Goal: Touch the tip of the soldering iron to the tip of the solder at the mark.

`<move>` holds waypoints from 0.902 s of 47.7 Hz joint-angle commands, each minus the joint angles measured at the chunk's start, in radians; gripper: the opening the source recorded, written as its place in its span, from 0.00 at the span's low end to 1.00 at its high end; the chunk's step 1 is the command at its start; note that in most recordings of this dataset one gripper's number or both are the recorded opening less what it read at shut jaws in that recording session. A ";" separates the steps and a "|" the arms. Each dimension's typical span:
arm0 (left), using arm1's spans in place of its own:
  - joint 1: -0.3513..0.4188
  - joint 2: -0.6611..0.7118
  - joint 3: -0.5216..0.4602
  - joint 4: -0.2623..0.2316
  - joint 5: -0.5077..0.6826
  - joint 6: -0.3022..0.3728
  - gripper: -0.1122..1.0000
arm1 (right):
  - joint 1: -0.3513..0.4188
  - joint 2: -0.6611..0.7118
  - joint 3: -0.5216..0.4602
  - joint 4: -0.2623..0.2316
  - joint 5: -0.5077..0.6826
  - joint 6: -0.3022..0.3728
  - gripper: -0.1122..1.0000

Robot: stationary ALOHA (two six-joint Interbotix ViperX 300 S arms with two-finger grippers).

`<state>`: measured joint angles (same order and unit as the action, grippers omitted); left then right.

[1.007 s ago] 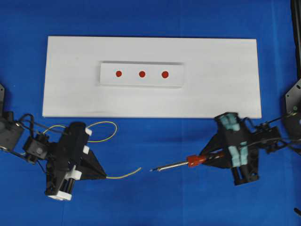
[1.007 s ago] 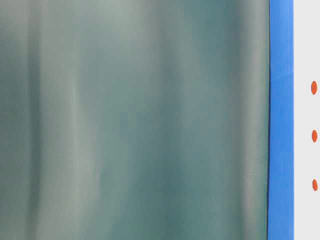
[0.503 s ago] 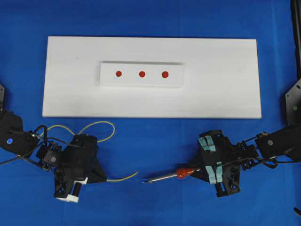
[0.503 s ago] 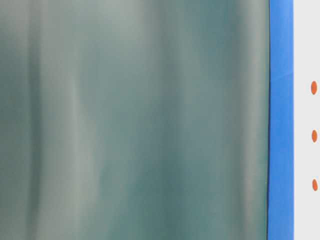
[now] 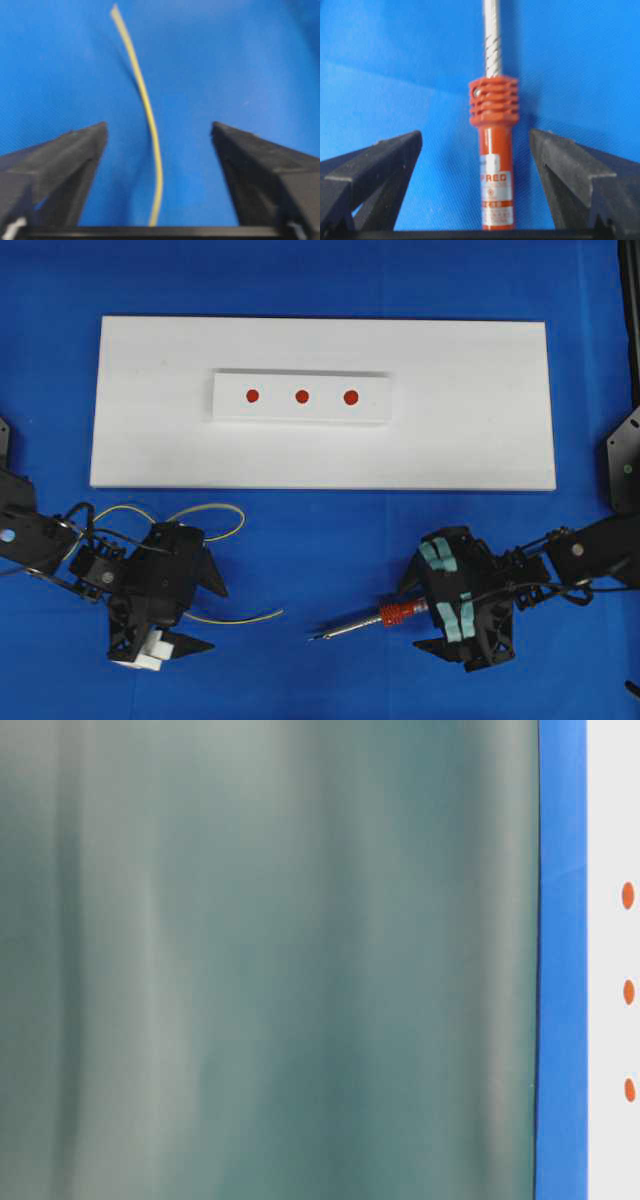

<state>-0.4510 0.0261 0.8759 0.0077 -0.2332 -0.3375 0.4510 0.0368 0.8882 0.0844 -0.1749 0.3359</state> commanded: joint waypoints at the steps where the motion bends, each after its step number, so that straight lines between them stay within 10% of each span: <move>1: 0.018 -0.117 -0.020 -0.002 0.092 0.012 0.87 | -0.031 -0.107 -0.015 -0.008 0.060 -0.003 0.88; 13: 0.118 -0.370 -0.006 0.000 0.308 0.132 0.80 | -0.186 -0.388 0.002 -0.120 0.278 -0.017 0.82; 43: 0.431 -0.917 0.273 -0.002 0.284 0.293 0.79 | -0.497 -1.074 0.222 -0.299 0.454 -0.018 0.81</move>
<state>-0.0383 -0.8391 1.1275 0.0077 0.0721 -0.0476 -0.0353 -0.9879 1.0953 -0.2117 0.2853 0.3160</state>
